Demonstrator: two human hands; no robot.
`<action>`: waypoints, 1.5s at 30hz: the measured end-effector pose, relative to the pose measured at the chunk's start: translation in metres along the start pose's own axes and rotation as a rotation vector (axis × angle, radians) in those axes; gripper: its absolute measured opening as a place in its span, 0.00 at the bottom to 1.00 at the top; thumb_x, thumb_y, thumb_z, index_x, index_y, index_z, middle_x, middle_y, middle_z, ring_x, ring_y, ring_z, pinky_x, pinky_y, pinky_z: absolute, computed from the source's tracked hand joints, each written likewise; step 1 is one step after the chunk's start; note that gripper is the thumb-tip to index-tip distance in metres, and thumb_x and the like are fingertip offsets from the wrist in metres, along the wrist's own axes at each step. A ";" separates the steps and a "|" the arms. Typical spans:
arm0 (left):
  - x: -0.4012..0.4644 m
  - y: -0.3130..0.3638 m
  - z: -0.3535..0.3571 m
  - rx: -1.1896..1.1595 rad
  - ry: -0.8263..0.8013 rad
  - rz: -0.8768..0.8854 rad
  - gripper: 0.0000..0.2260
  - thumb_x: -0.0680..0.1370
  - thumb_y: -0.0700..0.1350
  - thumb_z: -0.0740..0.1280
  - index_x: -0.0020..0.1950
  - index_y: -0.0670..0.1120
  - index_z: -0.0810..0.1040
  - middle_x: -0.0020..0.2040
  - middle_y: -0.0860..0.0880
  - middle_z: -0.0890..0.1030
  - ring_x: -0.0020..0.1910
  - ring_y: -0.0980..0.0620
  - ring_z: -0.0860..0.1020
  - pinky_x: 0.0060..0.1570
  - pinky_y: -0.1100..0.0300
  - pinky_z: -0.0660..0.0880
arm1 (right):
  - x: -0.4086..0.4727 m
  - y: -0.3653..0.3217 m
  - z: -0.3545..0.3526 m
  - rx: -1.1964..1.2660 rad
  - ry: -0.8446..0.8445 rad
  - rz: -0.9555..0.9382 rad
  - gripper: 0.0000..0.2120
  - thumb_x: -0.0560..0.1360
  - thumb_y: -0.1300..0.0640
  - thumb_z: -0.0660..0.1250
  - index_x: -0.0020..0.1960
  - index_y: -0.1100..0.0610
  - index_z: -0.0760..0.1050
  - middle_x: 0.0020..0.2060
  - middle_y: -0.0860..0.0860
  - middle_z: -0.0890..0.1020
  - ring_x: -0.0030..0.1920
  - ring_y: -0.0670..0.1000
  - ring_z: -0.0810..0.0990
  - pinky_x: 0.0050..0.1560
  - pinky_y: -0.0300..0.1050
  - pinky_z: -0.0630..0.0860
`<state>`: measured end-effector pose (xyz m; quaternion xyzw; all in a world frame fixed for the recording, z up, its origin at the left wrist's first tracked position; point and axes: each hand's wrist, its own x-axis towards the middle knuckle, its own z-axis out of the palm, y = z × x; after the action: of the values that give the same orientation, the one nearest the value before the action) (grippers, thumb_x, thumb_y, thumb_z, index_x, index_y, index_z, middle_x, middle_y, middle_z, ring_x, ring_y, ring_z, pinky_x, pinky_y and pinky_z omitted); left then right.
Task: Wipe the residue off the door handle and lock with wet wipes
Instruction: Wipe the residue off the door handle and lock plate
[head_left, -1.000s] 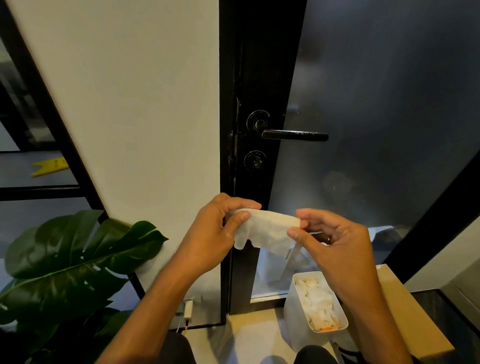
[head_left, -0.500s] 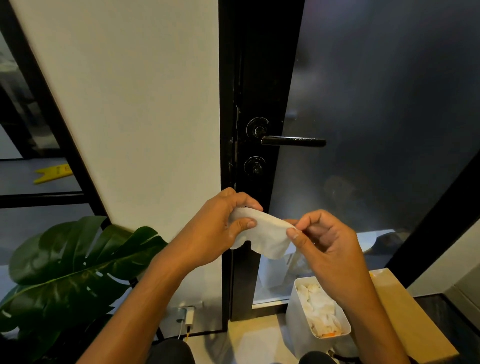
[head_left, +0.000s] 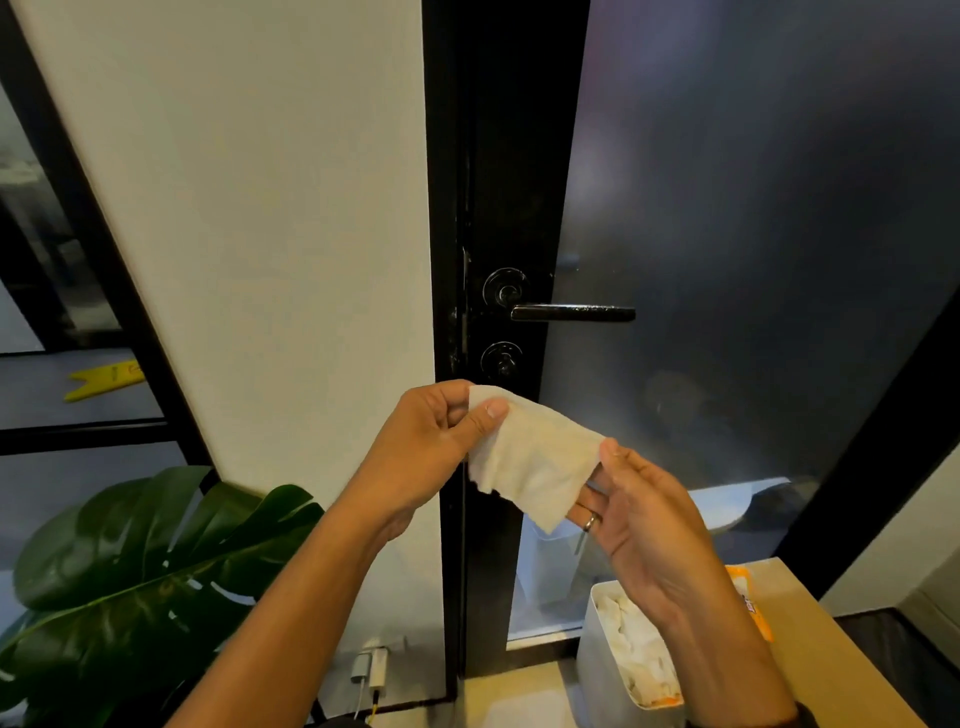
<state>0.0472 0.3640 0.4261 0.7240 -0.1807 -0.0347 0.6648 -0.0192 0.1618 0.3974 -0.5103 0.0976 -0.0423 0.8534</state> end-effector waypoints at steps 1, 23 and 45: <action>0.002 0.000 0.001 0.039 0.026 0.009 0.09 0.84 0.48 0.69 0.61 0.47 0.85 0.52 0.49 0.89 0.54 0.50 0.87 0.57 0.54 0.82 | 0.001 -0.001 0.003 0.011 0.025 -0.009 0.13 0.85 0.54 0.60 0.61 0.56 0.80 0.53 0.54 0.89 0.53 0.54 0.89 0.45 0.45 0.87; -0.001 0.018 0.031 0.577 -0.006 0.334 0.15 0.82 0.51 0.73 0.69 0.58 0.81 0.61 0.62 0.81 0.59 0.59 0.80 0.62 0.61 0.80 | 0.009 -0.011 0.047 -0.110 0.092 -0.348 0.08 0.81 0.61 0.67 0.54 0.53 0.85 0.44 0.49 0.90 0.46 0.50 0.89 0.40 0.37 0.83; 0.143 0.055 -0.078 1.519 0.547 0.948 0.25 0.84 0.60 0.60 0.79 0.52 0.73 0.87 0.40 0.53 0.86 0.39 0.48 0.84 0.37 0.50 | 0.165 -0.101 0.101 -1.513 -0.134 -1.335 0.09 0.78 0.65 0.72 0.55 0.58 0.87 0.51 0.51 0.84 0.49 0.54 0.84 0.50 0.51 0.84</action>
<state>0.1915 0.3912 0.5159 0.7981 -0.2688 0.5389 -0.0220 0.1656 0.1730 0.5126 -0.8690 -0.2546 -0.4095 0.1111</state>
